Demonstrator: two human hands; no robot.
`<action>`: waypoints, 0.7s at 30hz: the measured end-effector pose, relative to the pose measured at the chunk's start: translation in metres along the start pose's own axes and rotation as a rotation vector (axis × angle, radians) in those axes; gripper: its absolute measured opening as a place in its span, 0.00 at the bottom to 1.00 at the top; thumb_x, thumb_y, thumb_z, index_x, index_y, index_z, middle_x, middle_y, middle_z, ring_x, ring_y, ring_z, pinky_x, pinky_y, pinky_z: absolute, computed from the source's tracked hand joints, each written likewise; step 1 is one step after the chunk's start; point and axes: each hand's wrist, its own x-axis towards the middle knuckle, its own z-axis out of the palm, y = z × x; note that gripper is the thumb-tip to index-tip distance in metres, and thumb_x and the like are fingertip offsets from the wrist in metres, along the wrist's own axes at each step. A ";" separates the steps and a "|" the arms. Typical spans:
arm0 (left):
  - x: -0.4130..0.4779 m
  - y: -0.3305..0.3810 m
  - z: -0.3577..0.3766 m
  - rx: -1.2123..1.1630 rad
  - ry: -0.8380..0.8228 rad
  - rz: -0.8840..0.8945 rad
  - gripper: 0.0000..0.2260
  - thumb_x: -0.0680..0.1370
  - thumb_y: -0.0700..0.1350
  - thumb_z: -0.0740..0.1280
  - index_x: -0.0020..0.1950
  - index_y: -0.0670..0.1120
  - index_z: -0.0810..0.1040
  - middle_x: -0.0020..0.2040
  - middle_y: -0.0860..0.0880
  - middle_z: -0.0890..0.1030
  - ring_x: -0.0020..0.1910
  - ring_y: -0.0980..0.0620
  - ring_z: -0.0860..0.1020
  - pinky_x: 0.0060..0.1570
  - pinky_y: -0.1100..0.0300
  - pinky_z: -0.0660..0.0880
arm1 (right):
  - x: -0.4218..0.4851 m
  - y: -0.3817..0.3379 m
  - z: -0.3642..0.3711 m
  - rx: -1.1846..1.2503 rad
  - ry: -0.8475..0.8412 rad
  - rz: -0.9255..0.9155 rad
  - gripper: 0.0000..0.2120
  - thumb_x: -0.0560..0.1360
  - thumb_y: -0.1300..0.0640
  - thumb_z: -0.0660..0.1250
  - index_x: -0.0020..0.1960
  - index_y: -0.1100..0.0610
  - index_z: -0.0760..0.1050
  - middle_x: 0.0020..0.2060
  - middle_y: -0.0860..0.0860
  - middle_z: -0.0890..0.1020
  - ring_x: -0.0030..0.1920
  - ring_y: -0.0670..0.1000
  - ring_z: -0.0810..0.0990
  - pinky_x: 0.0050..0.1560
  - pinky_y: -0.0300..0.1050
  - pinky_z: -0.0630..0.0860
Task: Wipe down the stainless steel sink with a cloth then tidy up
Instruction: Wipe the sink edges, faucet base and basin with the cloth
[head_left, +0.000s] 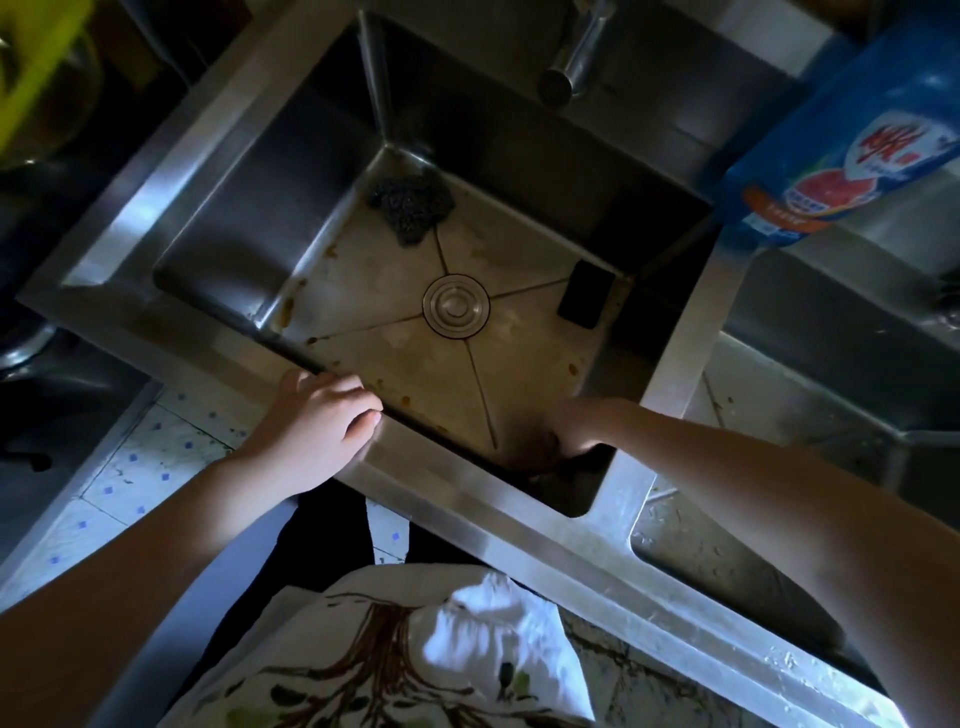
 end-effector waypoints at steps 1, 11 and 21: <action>0.002 -0.001 -0.002 -0.003 -0.014 0.000 0.15 0.75 0.48 0.55 0.39 0.49 0.81 0.40 0.53 0.80 0.41 0.48 0.79 0.46 0.51 0.70 | 0.000 -0.002 0.000 0.025 -0.015 -0.006 0.13 0.76 0.58 0.62 0.58 0.61 0.76 0.55 0.56 0.79 0.46 0.54 0.77 0.41 0.43 0.71; 0.000 -0.028 -0.015 0.016 -0.156 0.020 0.23 0.76 0.56 0.49 0.63 0.50 0.76 0.61 0.50 0.76 0.60 0.47 0.74 0.58 0.50 0.63 | -0.003 -0.028 0.022 0.449 0.132 0.080 0.13 0.76 0.62 0.63 0.60 0.59 0.76 0.56 0.57 0.80 0.54 0.57 0.79 0.56 0.51 0.77; -0.009 -0.078 -0.025 0.040 -0.115 0.046 0.20 0.77 0.55 0.51 0.59 0.50 0.78 0.57 0.52 0.77 0.55 0.48 0.76 0.54 0.49 0.66 | -0.003 -0.053 0.025 0.954 0.210 0.091 0.11 0.76 0.58 0.67 0.57 0.56 0.80 0.56 0.52 0.81 0.56 0.52 0.77 0.52 0.39 0.72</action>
